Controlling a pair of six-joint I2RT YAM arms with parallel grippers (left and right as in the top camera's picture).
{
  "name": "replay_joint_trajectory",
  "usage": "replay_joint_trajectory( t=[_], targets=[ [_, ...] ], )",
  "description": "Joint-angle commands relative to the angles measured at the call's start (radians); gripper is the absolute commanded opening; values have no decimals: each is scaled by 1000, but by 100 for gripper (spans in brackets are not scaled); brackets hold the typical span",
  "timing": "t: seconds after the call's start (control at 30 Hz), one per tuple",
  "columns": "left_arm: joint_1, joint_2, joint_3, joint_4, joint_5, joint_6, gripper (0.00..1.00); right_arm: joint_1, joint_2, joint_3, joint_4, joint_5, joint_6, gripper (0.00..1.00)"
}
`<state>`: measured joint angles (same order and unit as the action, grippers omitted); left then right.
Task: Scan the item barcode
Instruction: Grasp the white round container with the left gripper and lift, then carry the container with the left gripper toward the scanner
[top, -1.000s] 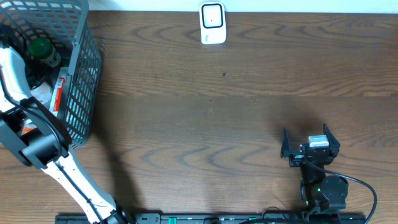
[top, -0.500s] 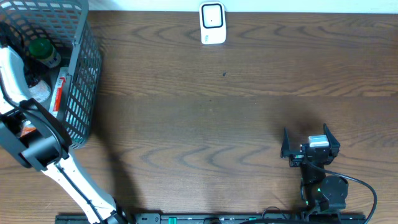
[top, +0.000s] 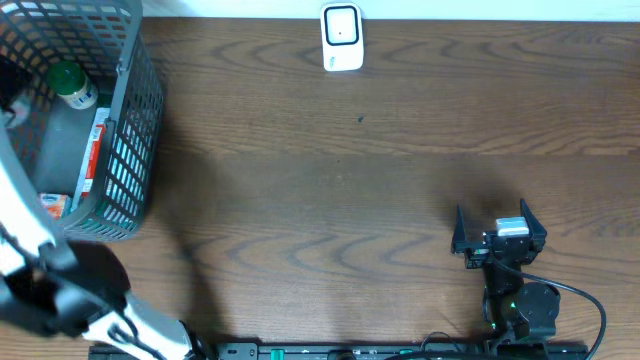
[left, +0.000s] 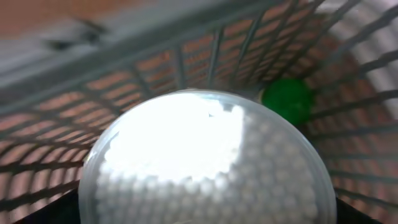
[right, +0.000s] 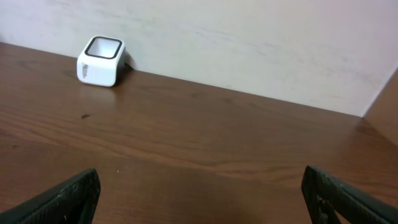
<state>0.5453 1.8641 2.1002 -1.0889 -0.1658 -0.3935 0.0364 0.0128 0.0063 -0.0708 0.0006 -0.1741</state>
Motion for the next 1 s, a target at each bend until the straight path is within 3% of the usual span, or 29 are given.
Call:
replay_joint_trajectory(
  t=[0.0,0.2,0.47,0.73,0.97],
  targets=[
    [-32,-128,0,-18,-18,-10,75,-6,-2,-1,-4,10,-10,99],
    [-149,-325,0,-56,-18,-13,74,-6,-2,-1,-4,10,-10,99],
    [-493,-500,0,-224,-18,-77,71,-6,-2,-1,-4,10,-10,99],
    [-835,-431,0,-463,-18,-142,66,-6,-2,-1,-4,10,-10,99],
    [-1040,-259,-2,-600,38,-135,66,-6,-2,-1,-4,10,-10,99]
  ],
)
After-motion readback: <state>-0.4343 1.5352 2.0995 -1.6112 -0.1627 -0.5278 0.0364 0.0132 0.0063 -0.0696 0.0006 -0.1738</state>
